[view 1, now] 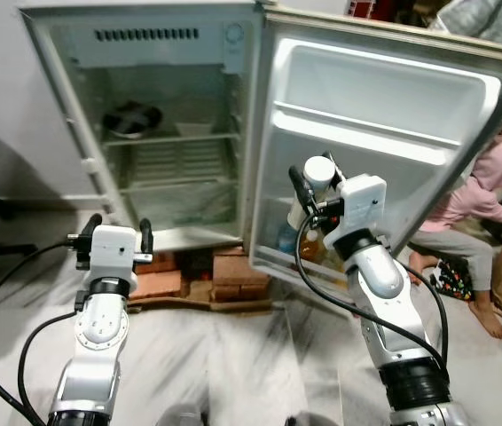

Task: Restocking fridge

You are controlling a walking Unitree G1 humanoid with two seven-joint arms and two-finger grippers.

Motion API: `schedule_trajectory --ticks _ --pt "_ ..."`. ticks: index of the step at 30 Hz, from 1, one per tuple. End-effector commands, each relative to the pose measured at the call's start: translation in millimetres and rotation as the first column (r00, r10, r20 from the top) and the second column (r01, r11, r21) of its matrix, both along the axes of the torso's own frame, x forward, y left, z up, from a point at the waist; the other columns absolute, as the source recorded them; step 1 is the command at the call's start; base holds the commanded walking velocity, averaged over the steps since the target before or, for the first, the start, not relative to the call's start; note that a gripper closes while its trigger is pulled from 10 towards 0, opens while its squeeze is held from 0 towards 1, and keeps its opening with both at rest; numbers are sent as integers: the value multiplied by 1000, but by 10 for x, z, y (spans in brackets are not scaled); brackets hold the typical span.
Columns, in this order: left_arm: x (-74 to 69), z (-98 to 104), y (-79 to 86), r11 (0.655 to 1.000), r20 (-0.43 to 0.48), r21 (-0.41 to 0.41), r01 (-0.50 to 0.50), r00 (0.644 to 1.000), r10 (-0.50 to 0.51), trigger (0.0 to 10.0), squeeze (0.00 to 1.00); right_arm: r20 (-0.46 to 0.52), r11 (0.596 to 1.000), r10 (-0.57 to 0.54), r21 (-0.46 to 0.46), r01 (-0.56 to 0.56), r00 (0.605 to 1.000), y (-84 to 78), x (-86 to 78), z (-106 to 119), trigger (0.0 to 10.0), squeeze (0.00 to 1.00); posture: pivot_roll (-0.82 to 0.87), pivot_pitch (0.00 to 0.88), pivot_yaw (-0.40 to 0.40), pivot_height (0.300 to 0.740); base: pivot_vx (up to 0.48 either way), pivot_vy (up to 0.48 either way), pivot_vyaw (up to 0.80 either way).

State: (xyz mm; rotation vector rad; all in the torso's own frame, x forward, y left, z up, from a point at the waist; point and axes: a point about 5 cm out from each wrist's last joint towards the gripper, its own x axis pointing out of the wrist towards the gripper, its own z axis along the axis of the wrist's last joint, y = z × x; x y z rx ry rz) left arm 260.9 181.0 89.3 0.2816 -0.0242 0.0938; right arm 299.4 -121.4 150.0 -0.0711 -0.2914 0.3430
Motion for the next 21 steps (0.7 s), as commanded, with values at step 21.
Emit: schedule_trajectory --ticks 21 --pt "-10 -4 -230 988 -22 51 143 990 -142 10000 0 249 989 -144 78 129 958 -225 329 777 10000 0 106 21 -53 740 46 0 0"
